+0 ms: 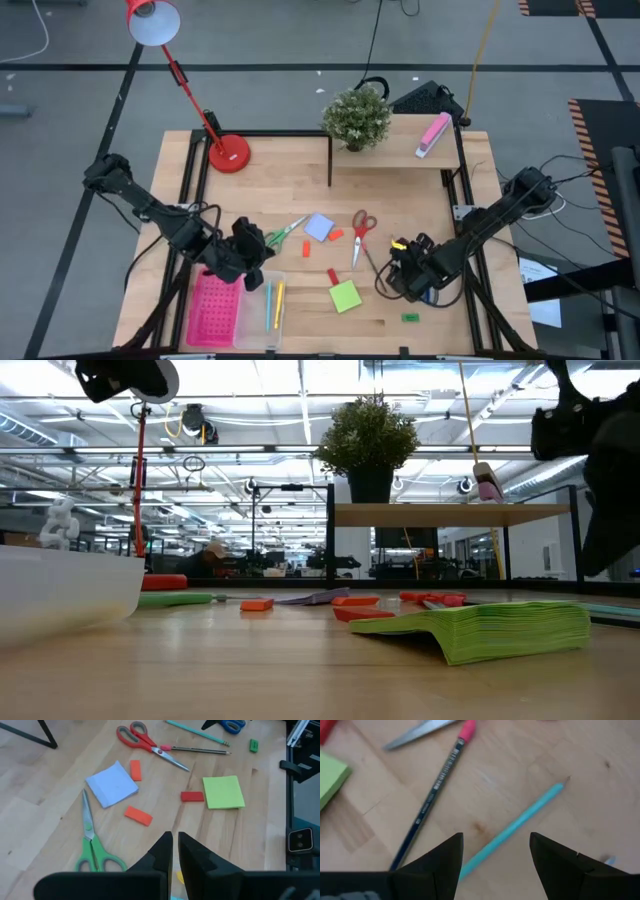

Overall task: Pack school essentials
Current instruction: Put the light blue pencil into the pink supply box

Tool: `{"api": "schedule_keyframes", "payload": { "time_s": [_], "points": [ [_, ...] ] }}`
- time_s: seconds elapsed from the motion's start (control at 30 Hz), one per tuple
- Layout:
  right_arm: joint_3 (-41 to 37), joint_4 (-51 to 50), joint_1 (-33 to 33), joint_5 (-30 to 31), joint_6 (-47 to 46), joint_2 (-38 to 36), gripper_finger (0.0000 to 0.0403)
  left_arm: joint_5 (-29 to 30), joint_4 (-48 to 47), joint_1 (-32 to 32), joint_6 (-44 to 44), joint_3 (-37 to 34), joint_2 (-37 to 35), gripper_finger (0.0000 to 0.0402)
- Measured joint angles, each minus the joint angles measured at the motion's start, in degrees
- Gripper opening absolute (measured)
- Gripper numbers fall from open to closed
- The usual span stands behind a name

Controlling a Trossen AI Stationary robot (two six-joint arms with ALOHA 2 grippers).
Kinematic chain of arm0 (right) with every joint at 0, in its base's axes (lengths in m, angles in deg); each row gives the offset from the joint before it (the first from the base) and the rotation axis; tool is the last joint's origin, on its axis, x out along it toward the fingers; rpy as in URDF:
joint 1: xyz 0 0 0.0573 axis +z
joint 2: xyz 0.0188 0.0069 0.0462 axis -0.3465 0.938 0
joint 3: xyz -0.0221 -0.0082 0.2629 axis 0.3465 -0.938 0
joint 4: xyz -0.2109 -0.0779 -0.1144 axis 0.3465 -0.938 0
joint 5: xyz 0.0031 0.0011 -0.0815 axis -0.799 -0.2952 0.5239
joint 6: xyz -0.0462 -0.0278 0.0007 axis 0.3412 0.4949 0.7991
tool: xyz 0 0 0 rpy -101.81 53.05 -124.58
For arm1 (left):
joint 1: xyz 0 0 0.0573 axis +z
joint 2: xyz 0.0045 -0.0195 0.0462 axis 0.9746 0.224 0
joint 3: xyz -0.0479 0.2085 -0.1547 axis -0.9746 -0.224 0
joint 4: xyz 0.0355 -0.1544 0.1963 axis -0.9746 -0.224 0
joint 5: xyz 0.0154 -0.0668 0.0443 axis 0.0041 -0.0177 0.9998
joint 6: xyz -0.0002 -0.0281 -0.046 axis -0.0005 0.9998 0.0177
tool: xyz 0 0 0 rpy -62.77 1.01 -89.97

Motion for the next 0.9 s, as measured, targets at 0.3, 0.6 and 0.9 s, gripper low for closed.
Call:
{"api": "schedule_keyframes", "payload": {
  "time_s": [0.3,0.6,0.9],
  "points": [
    [-2.0,-0.7,-0.5,-1.4,-7.4,0.9,0.0221,-0.1,0.3,0.6,-0.7,0.0,0.0,0.0031],
    [-6.1,5.3,-1.0,-1.3,-6.6,0.9,0.0211,-0.4,0.7,0.6,-1.5,0.0,0.0,0.0031],
    [-7.7,6.3,-1.0,-1.9,-6.6,0.7,0.0123,-0.4,0.7,0.6,-1.5,0.0,0.0,0.0031]
  ]
}}
